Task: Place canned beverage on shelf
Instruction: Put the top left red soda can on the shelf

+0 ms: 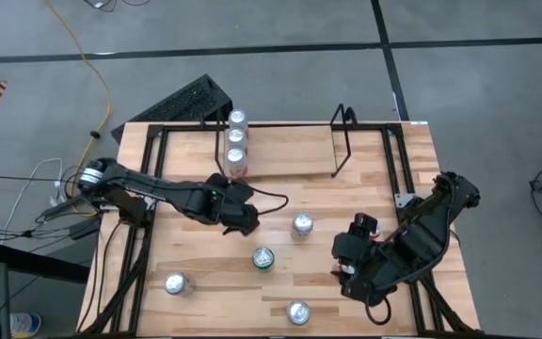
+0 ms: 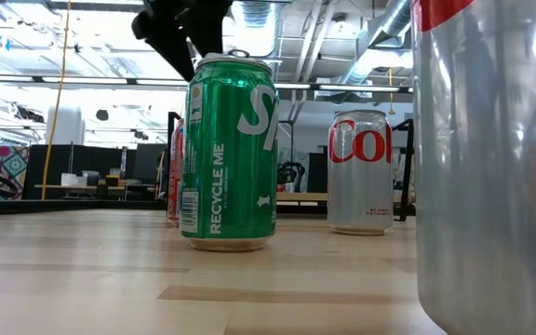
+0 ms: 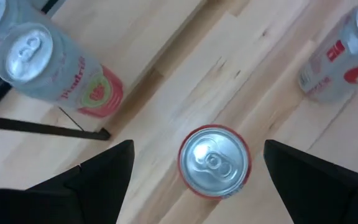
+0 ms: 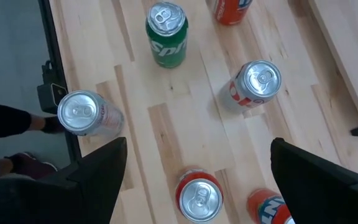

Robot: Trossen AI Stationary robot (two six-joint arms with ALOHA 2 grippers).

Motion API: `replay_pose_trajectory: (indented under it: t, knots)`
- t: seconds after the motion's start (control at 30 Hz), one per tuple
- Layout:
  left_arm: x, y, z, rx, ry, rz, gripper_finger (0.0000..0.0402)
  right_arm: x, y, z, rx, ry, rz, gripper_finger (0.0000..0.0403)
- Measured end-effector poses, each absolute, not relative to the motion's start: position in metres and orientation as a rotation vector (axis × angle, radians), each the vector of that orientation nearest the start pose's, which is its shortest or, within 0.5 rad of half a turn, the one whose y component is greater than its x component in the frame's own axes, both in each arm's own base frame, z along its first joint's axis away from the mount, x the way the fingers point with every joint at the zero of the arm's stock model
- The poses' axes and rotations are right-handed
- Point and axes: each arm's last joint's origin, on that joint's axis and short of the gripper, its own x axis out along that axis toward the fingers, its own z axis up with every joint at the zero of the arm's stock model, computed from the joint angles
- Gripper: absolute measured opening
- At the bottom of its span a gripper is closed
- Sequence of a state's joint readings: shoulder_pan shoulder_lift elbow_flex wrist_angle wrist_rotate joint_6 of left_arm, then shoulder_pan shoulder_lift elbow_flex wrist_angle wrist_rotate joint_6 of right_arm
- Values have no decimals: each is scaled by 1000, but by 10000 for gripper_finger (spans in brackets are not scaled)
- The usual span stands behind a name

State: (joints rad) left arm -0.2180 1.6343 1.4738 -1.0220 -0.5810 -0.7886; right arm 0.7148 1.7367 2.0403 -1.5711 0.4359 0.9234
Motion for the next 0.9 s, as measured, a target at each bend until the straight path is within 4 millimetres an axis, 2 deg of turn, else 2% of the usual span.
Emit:
replay_pose_trajectory:
  t: [0.37,0.7,0.9]
  knots:
    - [335,-73,267,-264,924,779,344,240,194,399,102,1047,-257,369]
    - [336,-80,263,-284,890,785,344,239,196,396,96,1056,-262,369]
    - [337,-82,242,-342,906,738,344,238,198,396,93,1056,-255,369]
